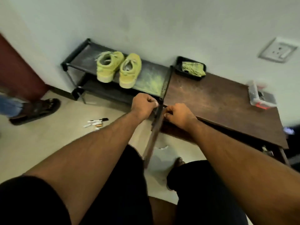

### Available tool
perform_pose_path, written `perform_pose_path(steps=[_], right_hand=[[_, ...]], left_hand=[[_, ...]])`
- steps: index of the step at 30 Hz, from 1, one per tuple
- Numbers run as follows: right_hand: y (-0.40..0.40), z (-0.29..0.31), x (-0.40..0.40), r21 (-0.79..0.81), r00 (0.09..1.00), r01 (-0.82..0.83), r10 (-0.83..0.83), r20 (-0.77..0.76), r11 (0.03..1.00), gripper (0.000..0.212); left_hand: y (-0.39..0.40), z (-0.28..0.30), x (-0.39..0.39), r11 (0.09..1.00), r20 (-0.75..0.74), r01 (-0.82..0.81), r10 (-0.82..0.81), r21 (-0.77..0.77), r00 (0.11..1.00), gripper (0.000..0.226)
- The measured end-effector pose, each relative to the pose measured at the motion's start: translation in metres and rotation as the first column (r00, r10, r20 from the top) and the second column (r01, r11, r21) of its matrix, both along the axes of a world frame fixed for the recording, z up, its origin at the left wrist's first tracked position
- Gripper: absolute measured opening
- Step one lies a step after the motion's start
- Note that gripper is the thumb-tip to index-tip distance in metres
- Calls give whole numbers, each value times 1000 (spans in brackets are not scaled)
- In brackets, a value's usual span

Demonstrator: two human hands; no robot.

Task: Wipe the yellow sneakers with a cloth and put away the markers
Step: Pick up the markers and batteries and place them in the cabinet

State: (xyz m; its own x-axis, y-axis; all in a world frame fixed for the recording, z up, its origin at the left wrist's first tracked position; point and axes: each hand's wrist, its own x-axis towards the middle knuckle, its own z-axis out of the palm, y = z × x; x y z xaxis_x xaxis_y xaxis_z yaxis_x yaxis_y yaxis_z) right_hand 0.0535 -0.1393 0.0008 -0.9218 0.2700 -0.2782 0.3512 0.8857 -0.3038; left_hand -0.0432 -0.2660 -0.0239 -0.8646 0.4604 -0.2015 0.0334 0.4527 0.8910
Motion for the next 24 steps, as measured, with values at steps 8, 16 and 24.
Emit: perform_pose_path(steps=[8, 16, 24], right_hand=[[-159, -41, -166, -42, 933, -356, 358, 45, 934, 21], [-205, -225, -254, -149, 901, -383, 404, 159, 912, 28], [-204, -365, -291, -217, 882, -381, 424, 206, 899, 33]], left_hand=[[-188, -75, -102, 883, 123, -468, 467, -25, 875, 6], [-284, -272, -110, 705, 262, -585, 700, -401, 664, 9], [-266, -399, -123, 595, 410, -682, 799, -426, 441, 19]])
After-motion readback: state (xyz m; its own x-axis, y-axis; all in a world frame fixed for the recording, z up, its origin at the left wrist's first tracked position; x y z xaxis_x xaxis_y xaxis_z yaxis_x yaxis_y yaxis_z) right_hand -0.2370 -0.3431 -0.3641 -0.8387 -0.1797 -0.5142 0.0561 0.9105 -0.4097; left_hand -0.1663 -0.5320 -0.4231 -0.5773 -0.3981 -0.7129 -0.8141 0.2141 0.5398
